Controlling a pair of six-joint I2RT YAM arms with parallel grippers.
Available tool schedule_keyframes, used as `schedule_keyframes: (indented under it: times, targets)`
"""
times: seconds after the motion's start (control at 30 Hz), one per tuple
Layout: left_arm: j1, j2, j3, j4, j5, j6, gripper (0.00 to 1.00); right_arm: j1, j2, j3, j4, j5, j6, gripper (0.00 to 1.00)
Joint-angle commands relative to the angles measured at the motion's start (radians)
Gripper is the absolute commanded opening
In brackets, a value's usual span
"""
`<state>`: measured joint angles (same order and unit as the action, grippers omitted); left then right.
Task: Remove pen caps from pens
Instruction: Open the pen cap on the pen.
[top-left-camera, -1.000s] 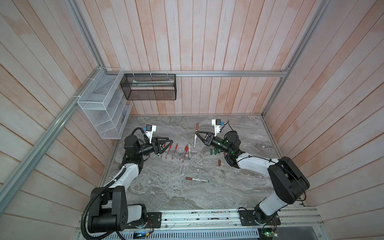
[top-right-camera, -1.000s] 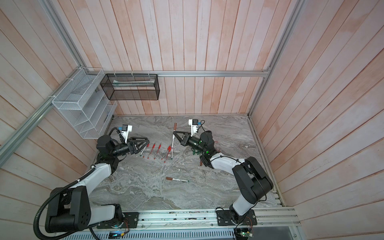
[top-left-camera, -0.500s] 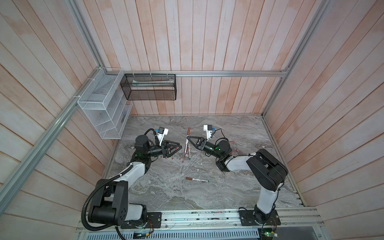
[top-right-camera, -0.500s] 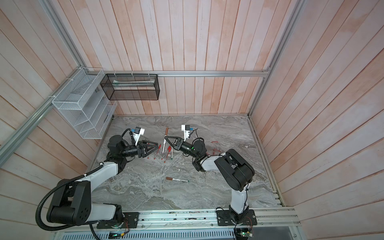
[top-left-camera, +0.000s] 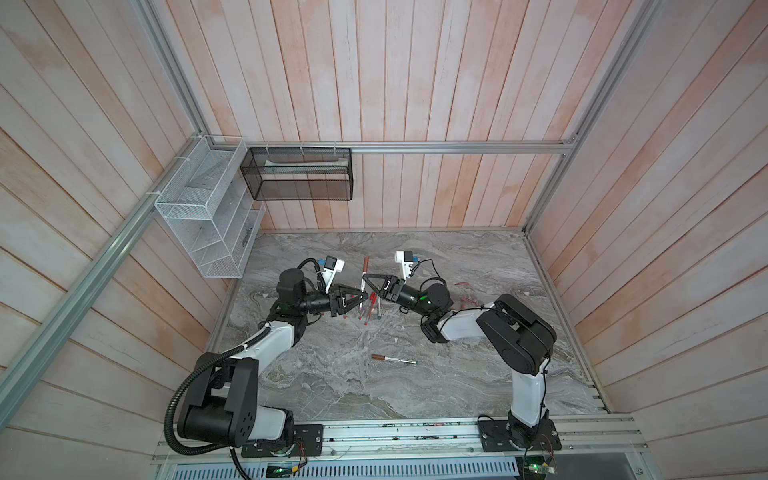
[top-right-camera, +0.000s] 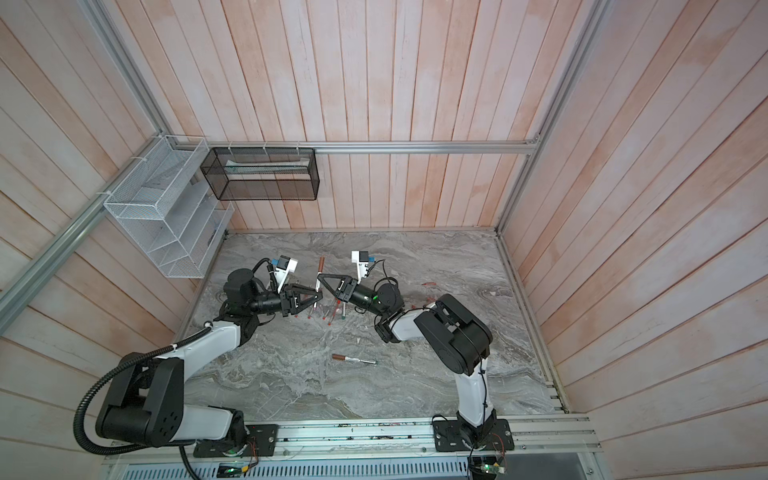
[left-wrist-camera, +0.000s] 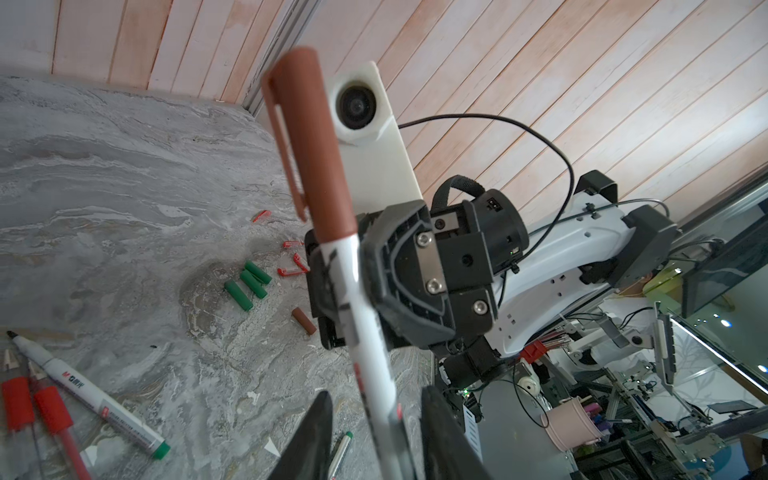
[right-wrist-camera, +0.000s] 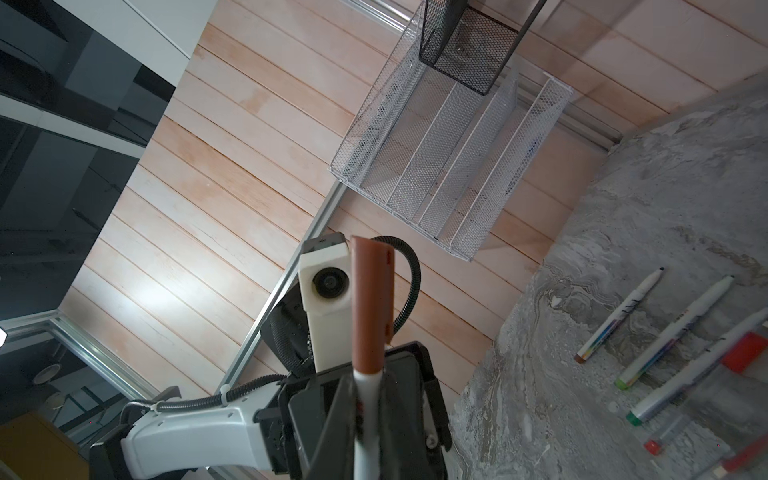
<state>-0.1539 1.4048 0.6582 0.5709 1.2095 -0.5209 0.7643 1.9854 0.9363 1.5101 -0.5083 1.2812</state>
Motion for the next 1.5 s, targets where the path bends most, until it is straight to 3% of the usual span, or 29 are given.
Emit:
schedule_keyframes:
  times: [0.0, 0.17, 0.23, 0.33, 0.47, 0.6, 0.77, 0.9, 1.17, 1.33, 1.47]
  targets:
    - [-0.006, 0.009, 0.029, -0.013, -0.014, 0.022, 0.30, 0.012, 0.018, 0.025, 0.041, -0.012, 0.017, 0.00]
    - [-0.008, 0.007, 0.026, -0.077, -0.034, 0.101, 0.00, 0.007, -0.023, -0.002, -0.020, -0.007, -0.040, 0.00]
    - [-0.009, 0.002, 0.046, -0.139, -0.047, 0.134, 0.00, -0.004, -0.056, -0.015, -0.091, 0.007, -0.063, 0.02]
    - [-0.009, -0.002, 0.055, -0.213, -0.067, 0.211, 0.00, -0.021, -0.137, -0.044, -0.254, 0.048, -0.151, 0.19]
    - [-0.022, -0.003, 0.077, -0.375, -0.180, 0.392, 0.00, -0.028, -0.224, -0.034, -0.545, 0.158, -0.275, 0.38]
    - [-0.039, -0.007, 0.091, -0.455, -0.229, 0.494, 0.00, -0.030, -0.228, 0.017, -0.686, 0.175, -0.305, 0.47]
    - [-0.061, -0.001, 0.115, -0.506, -0.242, 0.542, 0.00, -0.025, -0.198, 0.071, -0.771, 0.189, -0.295, 0.48]
    - [-0.076, 0.005, 0.107, -0.515, -0.259, 0.581, 0.00, -0.012, -0.191, 0.113, -0.842, 0.206, -0.338, 0.42]
    - [-0.091, 0.018, 0.109, -0.526, -0.282, 0.596, 0.00, -0.010, -0.191, 0.132, -0.890, 0.203, -0.348, 0.00]
    - [-0.122, 0.029, 0.115, -0.572, -0.302, 0.630, 0.00, -0.063, -0.240, 0.133, -0.942, 0.192, -0.361, 0.00]
    - [-0.177, 0.037, 0.103, -0.647, -0.334, 0.758, 0.00, -0.163, -0.332, 0.089, -0.958, 0.186, -0.360, 0.00]
